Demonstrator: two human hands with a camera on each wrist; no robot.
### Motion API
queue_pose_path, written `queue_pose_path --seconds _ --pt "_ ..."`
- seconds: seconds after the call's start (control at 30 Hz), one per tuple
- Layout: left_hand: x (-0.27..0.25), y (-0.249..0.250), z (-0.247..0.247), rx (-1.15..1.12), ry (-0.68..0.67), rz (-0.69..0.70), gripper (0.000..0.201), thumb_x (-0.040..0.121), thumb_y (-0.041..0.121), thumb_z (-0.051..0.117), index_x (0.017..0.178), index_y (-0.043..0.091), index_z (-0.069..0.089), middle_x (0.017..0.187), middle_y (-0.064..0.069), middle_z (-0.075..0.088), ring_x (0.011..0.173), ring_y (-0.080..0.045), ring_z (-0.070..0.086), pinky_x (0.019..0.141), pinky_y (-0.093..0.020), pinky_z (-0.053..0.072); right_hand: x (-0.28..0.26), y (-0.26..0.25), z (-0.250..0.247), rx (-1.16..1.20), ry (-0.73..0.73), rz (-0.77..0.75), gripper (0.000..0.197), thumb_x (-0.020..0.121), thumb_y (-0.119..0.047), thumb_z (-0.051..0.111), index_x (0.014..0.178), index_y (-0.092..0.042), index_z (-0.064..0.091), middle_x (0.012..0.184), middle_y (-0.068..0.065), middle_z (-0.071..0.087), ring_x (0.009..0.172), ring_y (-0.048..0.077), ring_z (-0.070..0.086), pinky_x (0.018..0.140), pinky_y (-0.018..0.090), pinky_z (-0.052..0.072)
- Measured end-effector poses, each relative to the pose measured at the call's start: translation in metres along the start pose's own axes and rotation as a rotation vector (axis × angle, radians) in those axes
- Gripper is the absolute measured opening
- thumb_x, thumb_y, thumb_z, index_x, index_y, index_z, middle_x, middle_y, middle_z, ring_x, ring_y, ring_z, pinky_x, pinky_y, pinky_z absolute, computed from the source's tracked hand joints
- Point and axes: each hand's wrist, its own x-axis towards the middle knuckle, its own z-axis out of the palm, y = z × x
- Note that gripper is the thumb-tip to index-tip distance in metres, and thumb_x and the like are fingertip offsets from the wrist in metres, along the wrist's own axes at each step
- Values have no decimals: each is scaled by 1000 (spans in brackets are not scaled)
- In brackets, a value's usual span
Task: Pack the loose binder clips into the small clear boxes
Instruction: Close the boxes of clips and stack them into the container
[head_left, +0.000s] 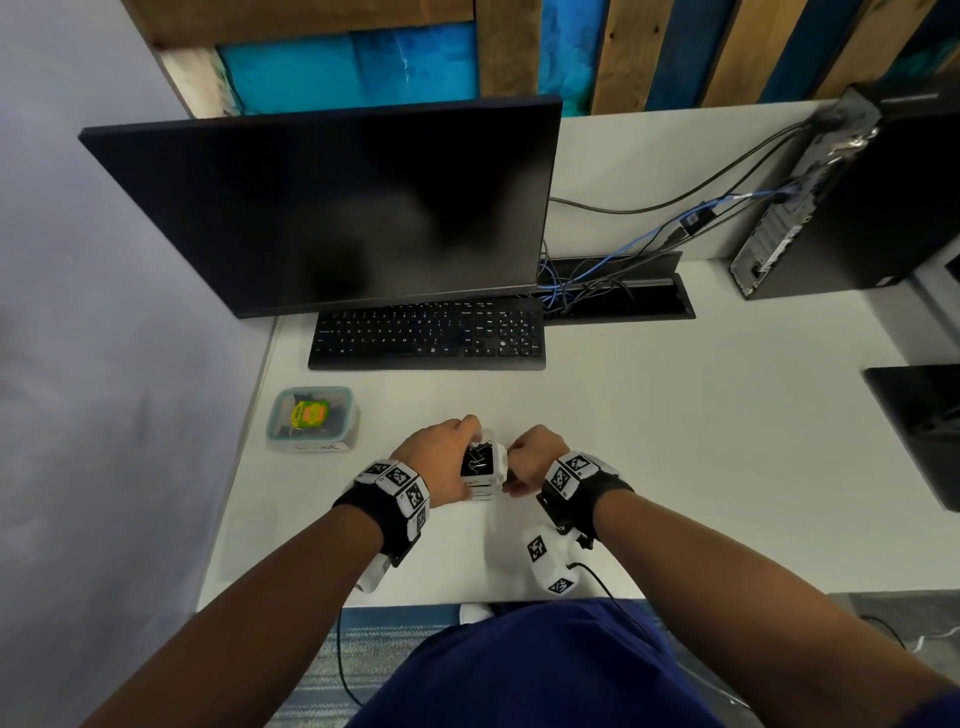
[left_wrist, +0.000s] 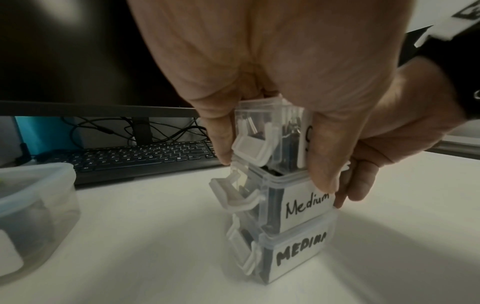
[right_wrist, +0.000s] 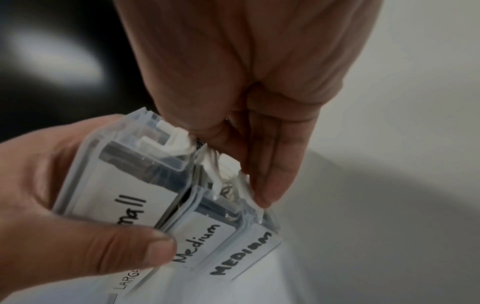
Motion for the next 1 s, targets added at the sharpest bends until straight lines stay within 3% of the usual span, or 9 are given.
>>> queue_pose_path --seconds 0.2,0.3,0.37,0.47,0.57,0.63,0.73,0.87,1.0 --pt "1 -2 0 18 4 11 68 66 36 80 119 26 39 122 4 56 99 -20 61 82 -34 53 -3 -10 -3 80 -50 34 18 84 -2 51 87 7 68 77 22 73 72 32 74 73 46 62" --pt "1 -2 1 10 -3 13 67 67 34 79 120 26 38 123 4 53 102 -18 58 82 -35 53 -10 -12 -5 -69 -70 -32 20 83 -3 59 104 -6 60 93 16 73 73 25 74 66 35 62" --pt "2 -2 1 1 -4 12 69 68 34 79 122 27 37 124 5 50 107 -17 54 83 -37 53 -16 -13 -7 -303 -81 -124 42 84 -7 62 122 -15 47 108 10 67 81 20 69 63 28 56" --pt "1 -2 4 -33 -3 26 80 64 36 81 129 28 34 128 6 42 115 -17 47 85 -40 53 -22 -13 -4 -565 -86 -314 73 77 -14 72 138 -16 32 118 5 51 96 23 58 71 31 50" --pt "-2 -5 1 -143 20 35 106 54 45 87 139 29 25 137 8 33 122 -15 40 94 -41 50 -19 -12 0 -549 -47 -435 111 59 -28 88 147 -25 20 135 3 37 113 27 56 92 42 53" --pt "-8 -14 -5 -254 51 29 114 53 49 88 143 30 20 143 10 28 127 -13 36 102 -37 44 -16 -12 -1 -501 -45 -518 120 56 -34 89 150 -30 15 144 1 31 122 25 51 100 43 49" --pt "-23 -42 -10 -453 38 -37 104 65 49 84 146 30 22 142 14 26 130 -6 29 110 -31 32 -16 -14 -2 -659 -50 -622 112 61 -41 85 151 -32 19 149 -3 33 127 21 47 104 42 45" --pt "-37 -83 12 -563 28 -213 59 86 28 71 138 28 42 141 4 44 127 -17 47 105 -32 40 -16 -21 2 -762 3 -671 85 67 -42 78 141 -24 39 140 -4 46 120 19 53 100 36 47" --pt "-36 -78 33 -516 -141 -214 79 81 16 72 147 27 30 137 2 46 110 -17 55 94 -29 48 -19 -26 4 -764 27 -654 65 70 -36 77 125 -18 50 122 0 58 104 20 59 88 31 51"
